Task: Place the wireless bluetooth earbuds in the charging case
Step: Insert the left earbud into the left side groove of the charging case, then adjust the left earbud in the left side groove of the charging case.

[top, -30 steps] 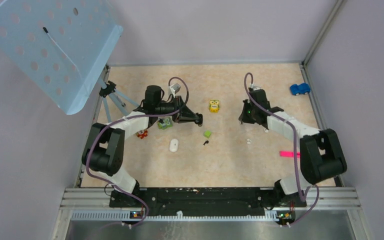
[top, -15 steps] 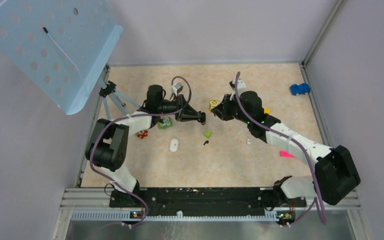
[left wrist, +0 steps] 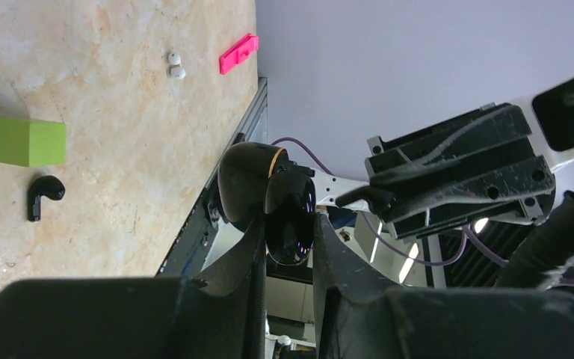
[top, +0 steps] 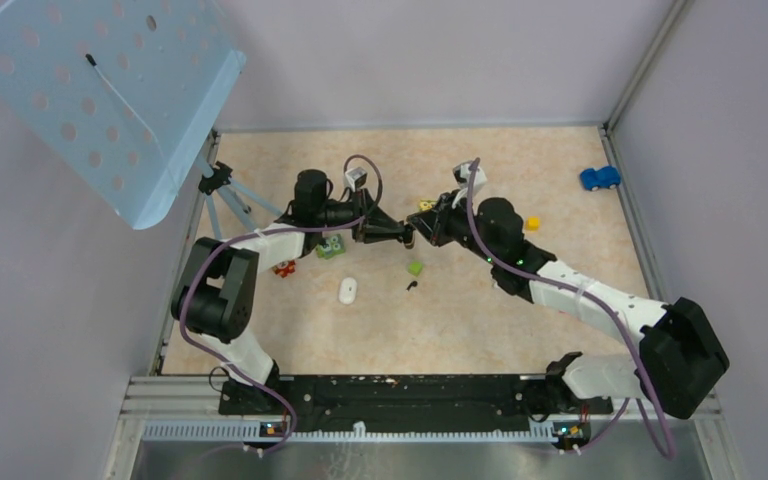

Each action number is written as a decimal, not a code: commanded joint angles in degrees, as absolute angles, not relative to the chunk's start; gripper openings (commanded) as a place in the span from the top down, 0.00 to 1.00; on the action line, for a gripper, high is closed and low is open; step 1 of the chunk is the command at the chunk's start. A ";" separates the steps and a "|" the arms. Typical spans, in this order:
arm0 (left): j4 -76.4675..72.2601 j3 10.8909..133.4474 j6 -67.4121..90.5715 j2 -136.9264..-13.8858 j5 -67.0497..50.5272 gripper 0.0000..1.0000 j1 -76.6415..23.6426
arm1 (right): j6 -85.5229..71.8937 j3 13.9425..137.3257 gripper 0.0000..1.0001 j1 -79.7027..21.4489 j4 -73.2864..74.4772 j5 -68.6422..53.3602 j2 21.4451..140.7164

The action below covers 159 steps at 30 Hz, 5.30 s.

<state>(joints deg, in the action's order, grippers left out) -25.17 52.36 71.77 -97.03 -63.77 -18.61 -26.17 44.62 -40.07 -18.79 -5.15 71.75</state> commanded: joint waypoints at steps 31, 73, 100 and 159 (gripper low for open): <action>-46.50 47.12 98.36 -97.20 -63.88 1.00 -19.07 | -25.43 42.01 1.00 -44.13 -27.89 1.26 71.02; -58.18 44.47 107.14 -99.05 -61.56 1.00 -18.99 | -25.39 37.14 1.00 -48.90 -27.42 0.27 67.88; -58.93 45.17 107.05 -99.93 -61.85 1.00 -19.05 | -22.55 37.07 0.85 -49.88 -22.27 4.39 68.47; -52.25 45.78 99.49 -99.85 -62.96 1.00 -18.94 | -25.81 44.07 0.37 -49.78 -10.08 11.19 67.33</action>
<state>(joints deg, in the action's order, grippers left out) -50.43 43.92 100.53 -99.92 -62.54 -19.18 -25.76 43.29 -49.01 -10.04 11.75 66.61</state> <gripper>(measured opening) 0.264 0.630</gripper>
